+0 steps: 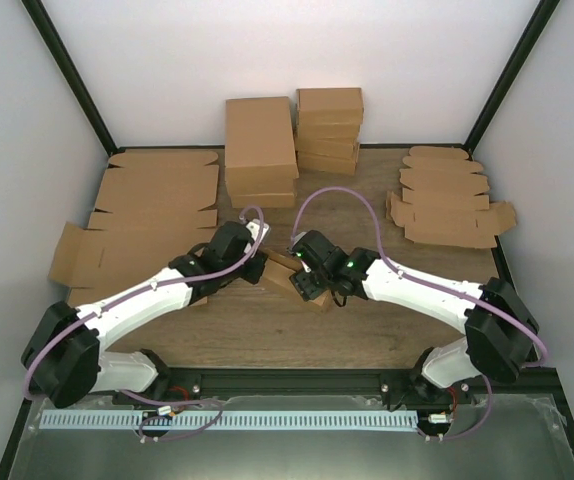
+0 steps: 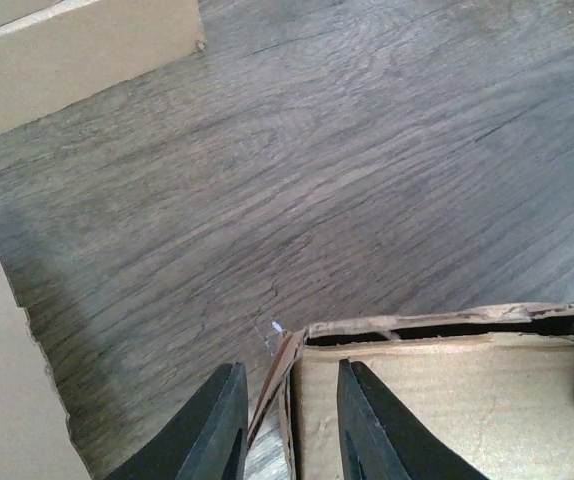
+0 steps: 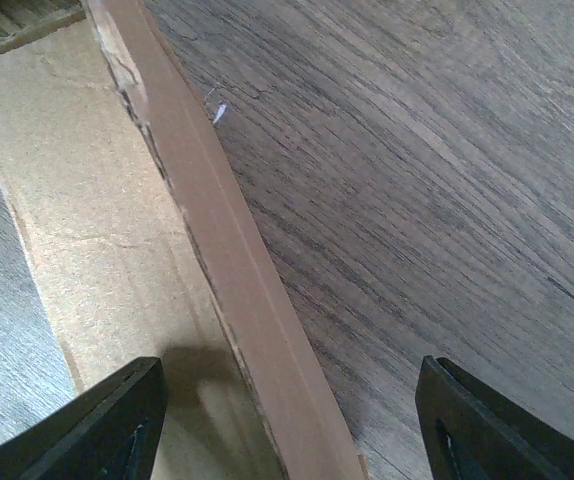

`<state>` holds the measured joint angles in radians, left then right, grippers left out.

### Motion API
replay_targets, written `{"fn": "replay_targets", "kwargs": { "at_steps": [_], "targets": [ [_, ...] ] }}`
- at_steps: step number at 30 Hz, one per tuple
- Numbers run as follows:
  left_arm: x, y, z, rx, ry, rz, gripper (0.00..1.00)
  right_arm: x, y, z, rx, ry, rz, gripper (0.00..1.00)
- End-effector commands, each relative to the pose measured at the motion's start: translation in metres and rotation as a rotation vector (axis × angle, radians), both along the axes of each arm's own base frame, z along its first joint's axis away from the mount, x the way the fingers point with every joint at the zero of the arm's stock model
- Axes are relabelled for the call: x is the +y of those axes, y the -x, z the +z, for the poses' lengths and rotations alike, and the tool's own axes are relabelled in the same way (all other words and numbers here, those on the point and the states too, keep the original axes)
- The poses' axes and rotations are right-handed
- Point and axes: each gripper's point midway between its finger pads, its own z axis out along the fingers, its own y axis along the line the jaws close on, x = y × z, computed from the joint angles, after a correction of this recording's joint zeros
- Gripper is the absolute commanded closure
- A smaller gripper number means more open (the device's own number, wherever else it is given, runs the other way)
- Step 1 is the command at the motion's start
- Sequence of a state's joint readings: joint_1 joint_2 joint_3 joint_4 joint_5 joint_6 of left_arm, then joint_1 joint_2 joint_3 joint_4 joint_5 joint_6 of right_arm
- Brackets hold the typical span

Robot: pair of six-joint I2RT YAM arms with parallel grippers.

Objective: Fold the paper box

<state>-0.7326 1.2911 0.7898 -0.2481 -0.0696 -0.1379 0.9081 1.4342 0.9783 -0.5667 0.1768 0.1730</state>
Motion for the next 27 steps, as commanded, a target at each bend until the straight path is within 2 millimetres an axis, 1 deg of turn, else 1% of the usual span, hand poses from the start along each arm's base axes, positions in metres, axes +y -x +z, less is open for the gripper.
{"fn": "replay_targets", "kwargs": {
  "at_steps": [1, 4, 8, 10, 13, 15, 21, 27],
  "targets": [
    [-0.007, -0.012, 0.014, -0.049, 0.015, -0.003, 0.73, -0.008, 0.001, -0.014, 0.022, 0.046, -0.008, 0.29],
    [-0.008, -0.013, 0.012, -0.049, 0.010, -0.004, 0.75, -0.012, 0.001, -0.018, 0.032, 0.052, -0.019, 0.29],
    [-0.009, -0.015, 0.010, -0.047, 0.006, -0.009, 0.79, -0.012, 0.001, -0.018, 0.036, 0.043, -0.020, 0.29],
    [-0.010, -0.016, 0.009, -0.043, 0.003, -0.009, 0.83, -0.011, 0.001, -0.016, 0.036, 0.036, -0.015, 0.29],
    [-0.013, -0.015, 0.010, -0.023, -0.003, -0.020, 0.92, -0.011, 0.001, -0.015, 0.035, 0.033, -0.014, 0.29],
    [-0.014, -0.014, 0.009, -0.002, -0.011, -0.023, 0.95, -0.010, 0.000, -0.015, 0.036, 0.031, -0.014, 0.29],
    [-0.013, -0.006, 0.010, 0.042, -0.005, -0.027, 0.96, -0.009, 0.000, -0.015, 0.037, 0.028, -0.012, 0.29],
    [-0.005, -0.001, -0.004, 0.060, -0.016, -0.005, 0.96, -0.011, -0.002, -0.015, 0.039, 0.028, -0.025, 0.29]
  ]
}}
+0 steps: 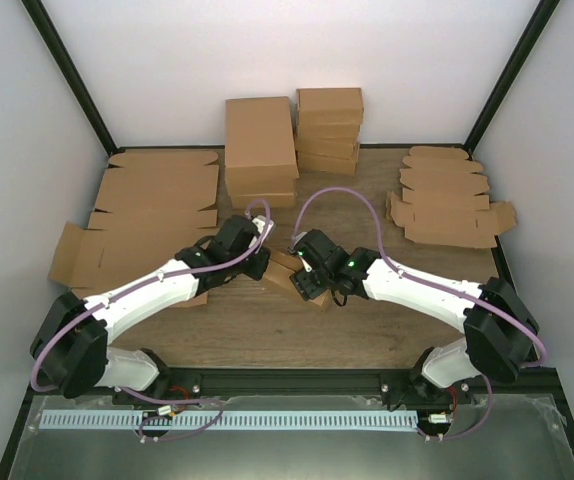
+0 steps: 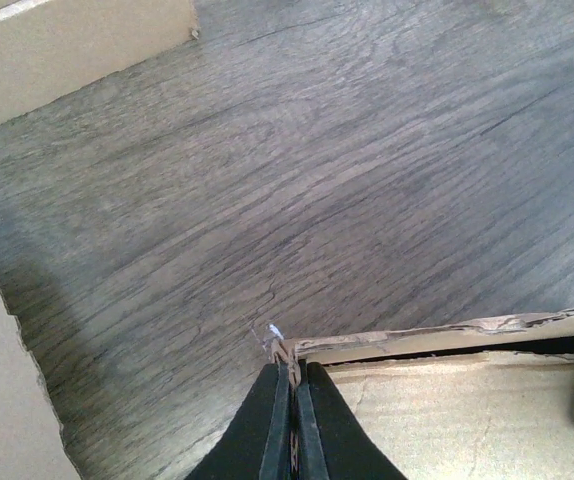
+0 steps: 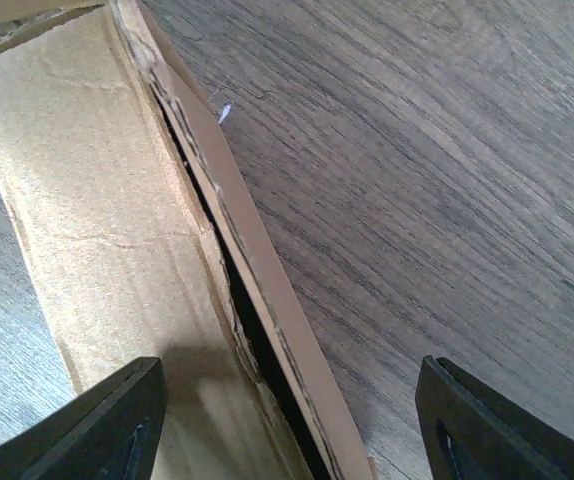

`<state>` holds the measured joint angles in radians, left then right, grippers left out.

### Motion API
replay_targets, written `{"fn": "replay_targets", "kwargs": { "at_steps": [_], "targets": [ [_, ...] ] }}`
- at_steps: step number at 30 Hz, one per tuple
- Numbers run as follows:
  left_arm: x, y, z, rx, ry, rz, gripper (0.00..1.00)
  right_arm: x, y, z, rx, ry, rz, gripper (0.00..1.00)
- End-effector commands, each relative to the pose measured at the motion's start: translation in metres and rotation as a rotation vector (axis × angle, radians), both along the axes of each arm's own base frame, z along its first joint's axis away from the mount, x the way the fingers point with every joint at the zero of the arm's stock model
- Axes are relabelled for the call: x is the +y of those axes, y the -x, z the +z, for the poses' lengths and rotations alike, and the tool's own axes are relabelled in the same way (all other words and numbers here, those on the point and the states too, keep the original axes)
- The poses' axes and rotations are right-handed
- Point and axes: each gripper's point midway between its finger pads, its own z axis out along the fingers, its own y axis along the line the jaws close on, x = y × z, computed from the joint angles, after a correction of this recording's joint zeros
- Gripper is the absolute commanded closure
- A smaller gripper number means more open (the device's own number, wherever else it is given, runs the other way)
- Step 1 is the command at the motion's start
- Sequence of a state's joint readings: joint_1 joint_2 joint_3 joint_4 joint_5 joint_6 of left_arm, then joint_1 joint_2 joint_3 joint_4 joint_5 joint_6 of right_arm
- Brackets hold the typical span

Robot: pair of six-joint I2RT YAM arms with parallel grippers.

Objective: Fold the paper box

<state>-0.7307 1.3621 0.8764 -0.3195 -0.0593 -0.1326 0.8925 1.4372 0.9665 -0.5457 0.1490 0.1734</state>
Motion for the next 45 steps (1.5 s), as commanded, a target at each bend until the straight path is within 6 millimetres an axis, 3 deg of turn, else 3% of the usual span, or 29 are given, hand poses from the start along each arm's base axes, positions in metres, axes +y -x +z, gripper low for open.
{"fn": "replay_targets", "kwargs": {
  "at_steps": [1, 11, 21, 32, 37, 45],
  "targets": [
    [0.003, 0.007, -0.004, 0.019, 0.025, 0.006, 0.96, -0.012, -0.001, -0.012, 0.025, 0.049, -0.025, 0.29],
    [0.010, 0.015, -0.028, 0.029, 0.063, 0.041, 0.96, -0.016, -0.006, -0.009, 0.027, 0.049, -0.049, 0.29],
    [0.020, 0.021, -0.028, -0.041, 0.116, 0.067, 0.96, -0.019, -0.013, 0.001, 0.023, 0.028, -0.068, 0.28],
    [0.002, 0.027, -0.028, 0.005, 0.195, 0.166, 0.96, -0.012, -0.015, 0.002, 0.041, 0.003, -0.059, 0.28],
    [0.012, 0.027, -0.044, 0.001, 0.144, 0.211, 0.96, -0.016, -0.015, 0.004, 0.032, 0.013, -0.066, 0.29],
    [0.028, 0.031, -0.046, -0.054, 0.162, 0.249, 0.96, -0.021, -0.014, 0.014, 0.040, 0.000, -0.096, 0.23]
  ]
}}
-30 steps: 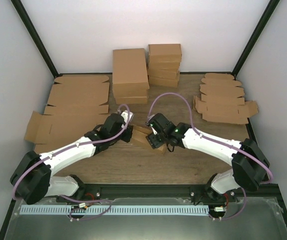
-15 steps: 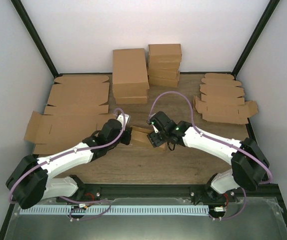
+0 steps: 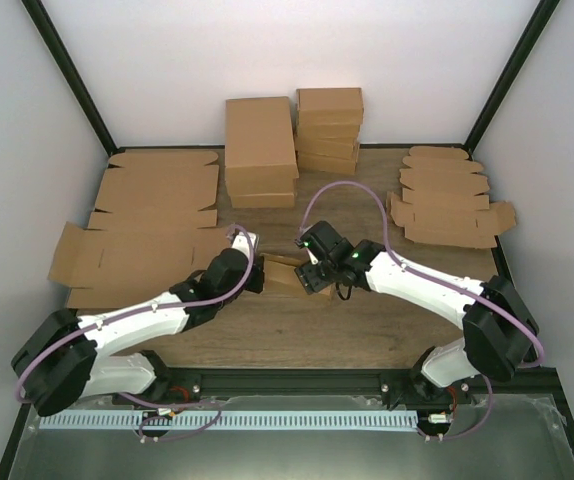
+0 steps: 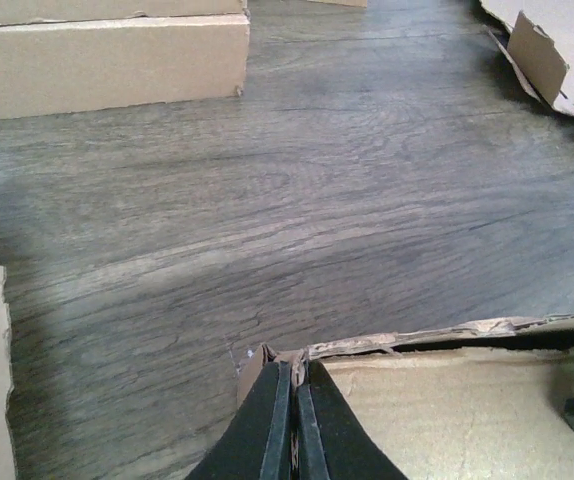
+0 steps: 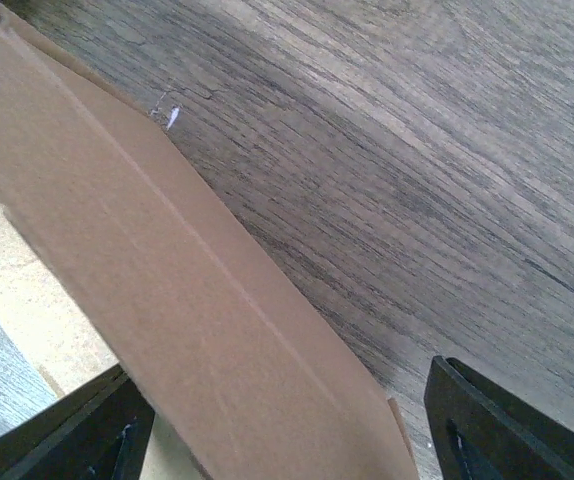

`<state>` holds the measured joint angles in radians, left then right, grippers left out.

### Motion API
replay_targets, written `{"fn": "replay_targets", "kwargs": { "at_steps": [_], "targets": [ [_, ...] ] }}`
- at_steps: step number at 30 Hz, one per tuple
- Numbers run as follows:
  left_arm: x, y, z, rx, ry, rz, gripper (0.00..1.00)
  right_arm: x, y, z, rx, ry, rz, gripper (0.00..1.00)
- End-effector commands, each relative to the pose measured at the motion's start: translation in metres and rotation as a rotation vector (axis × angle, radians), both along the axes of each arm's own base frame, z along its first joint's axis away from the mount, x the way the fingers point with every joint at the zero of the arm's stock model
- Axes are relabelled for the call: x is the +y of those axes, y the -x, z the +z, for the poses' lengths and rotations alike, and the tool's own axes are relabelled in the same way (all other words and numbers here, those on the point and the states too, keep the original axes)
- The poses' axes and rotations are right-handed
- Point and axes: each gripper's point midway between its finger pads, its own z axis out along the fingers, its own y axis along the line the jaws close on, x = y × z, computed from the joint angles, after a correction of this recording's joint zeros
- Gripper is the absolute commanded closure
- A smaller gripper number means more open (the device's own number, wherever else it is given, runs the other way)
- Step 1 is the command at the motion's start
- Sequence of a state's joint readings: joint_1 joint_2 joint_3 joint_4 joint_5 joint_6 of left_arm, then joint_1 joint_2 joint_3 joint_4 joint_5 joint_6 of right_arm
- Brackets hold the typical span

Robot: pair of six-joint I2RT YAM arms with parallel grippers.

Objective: Fold the paper box

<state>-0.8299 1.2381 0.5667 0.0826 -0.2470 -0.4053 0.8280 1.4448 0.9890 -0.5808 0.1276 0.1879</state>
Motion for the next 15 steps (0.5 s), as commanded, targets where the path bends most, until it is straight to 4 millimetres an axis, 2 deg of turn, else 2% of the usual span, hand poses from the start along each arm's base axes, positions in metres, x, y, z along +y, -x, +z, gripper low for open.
{"fn": "replay_targets", "kwargs": {
  "at_steps": [1, 5, 9, 13, 15],
  "targets": [
    [0.021, 0.018, -0.037, 0.075, -0.062, 0.022, 0.96, -0.005, 0.001, 0.016, 0.012, -0.008, -0.031, 0.23],
    [0.019, 0.019, -0.037, 0.078, -0.051, 0.016, 0.96, -0.004, 0.008, 0.031, 0.027, -0.052, -0.033, 0.22],
    [0.016, 0.017, -0.034, 0.080, -0.054, 0.023, 0.96, -0.013, 0.012, 0.038, 0.041, -0.045, -0.077, 0.22],
    [0.014, 0.016, -0.030, 0.072, -0.058, 0.027, 0.96, -0.028, 0.014, 0.042, 0.055, -0.047, -0.160, 0.22],
    [0.011, 0.015, -0.027, 0.070, -0.055, 0.026, 0.96, -0.041, 0.011, 0.042, 0.074, -0.055, -0.240, 0.27]
  ]
}}
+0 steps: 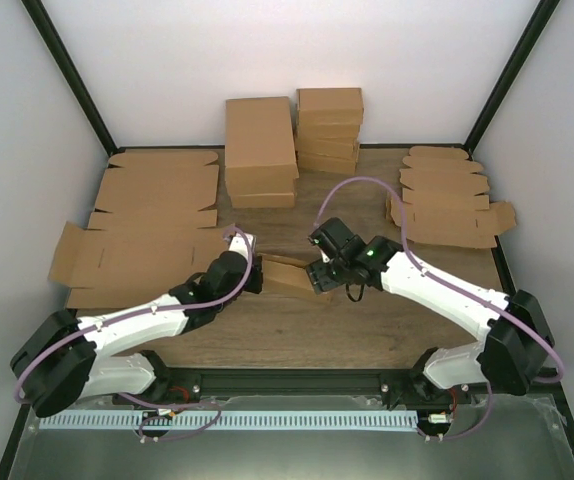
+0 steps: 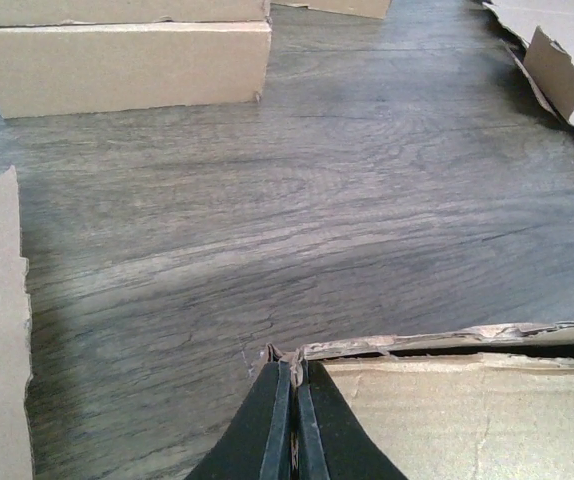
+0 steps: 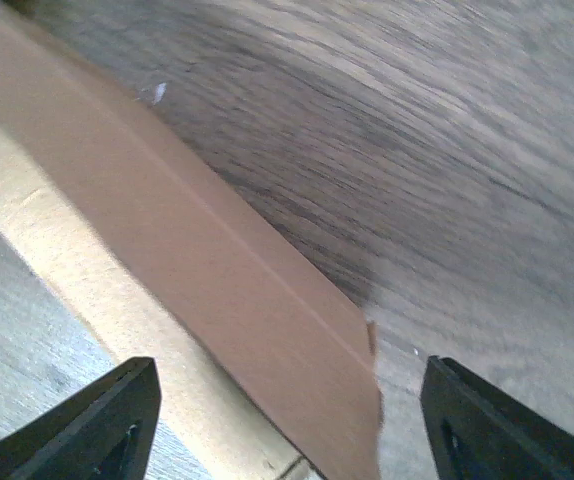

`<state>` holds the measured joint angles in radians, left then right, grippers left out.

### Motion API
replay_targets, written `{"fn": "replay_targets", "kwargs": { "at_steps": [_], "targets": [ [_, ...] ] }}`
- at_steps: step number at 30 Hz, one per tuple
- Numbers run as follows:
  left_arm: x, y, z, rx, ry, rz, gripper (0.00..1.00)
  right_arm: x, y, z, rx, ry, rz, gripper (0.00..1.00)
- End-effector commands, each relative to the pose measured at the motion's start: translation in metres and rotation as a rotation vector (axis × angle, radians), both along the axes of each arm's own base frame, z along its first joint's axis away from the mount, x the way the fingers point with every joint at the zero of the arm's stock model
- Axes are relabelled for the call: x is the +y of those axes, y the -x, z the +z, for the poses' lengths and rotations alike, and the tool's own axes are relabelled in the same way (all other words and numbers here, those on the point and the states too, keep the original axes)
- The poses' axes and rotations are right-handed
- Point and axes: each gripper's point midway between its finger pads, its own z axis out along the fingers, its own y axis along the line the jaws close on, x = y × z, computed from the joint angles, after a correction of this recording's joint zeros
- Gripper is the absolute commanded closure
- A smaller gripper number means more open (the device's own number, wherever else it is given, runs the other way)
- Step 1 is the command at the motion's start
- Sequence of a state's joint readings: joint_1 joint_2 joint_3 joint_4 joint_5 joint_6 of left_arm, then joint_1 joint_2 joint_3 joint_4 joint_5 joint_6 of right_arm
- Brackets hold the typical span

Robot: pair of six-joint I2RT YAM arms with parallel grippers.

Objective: Fold the paper box

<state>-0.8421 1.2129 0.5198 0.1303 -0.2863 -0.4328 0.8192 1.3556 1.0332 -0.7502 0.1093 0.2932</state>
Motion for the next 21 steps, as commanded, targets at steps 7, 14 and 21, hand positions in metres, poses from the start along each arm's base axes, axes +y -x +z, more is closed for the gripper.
{"fn": "replay_targets", "kwargs": {
  "at_steps": [7, 14, 21],
  "targets": [
    [-0.007, 0.014, -0.020, 0.105, -0.091, -0.012, 0.96, -0.046, 0.003, 0.016, 0.039, -0.050, -0.272, 0.39],
    [-0.012, 0.014, -0.019, 0.102, -0.105, -0.004, 0.96, -0.045, 0.014, 0.004, 0.091, -0.071, -0.276, 0.45],
    [-0.017, 0.015, -0.016, 0.098, -0.112, -0.009, 0.96, -0.049, 0.014, -0.012, 0.099, -0.051, -0.296, 0.54]
  ]
}}
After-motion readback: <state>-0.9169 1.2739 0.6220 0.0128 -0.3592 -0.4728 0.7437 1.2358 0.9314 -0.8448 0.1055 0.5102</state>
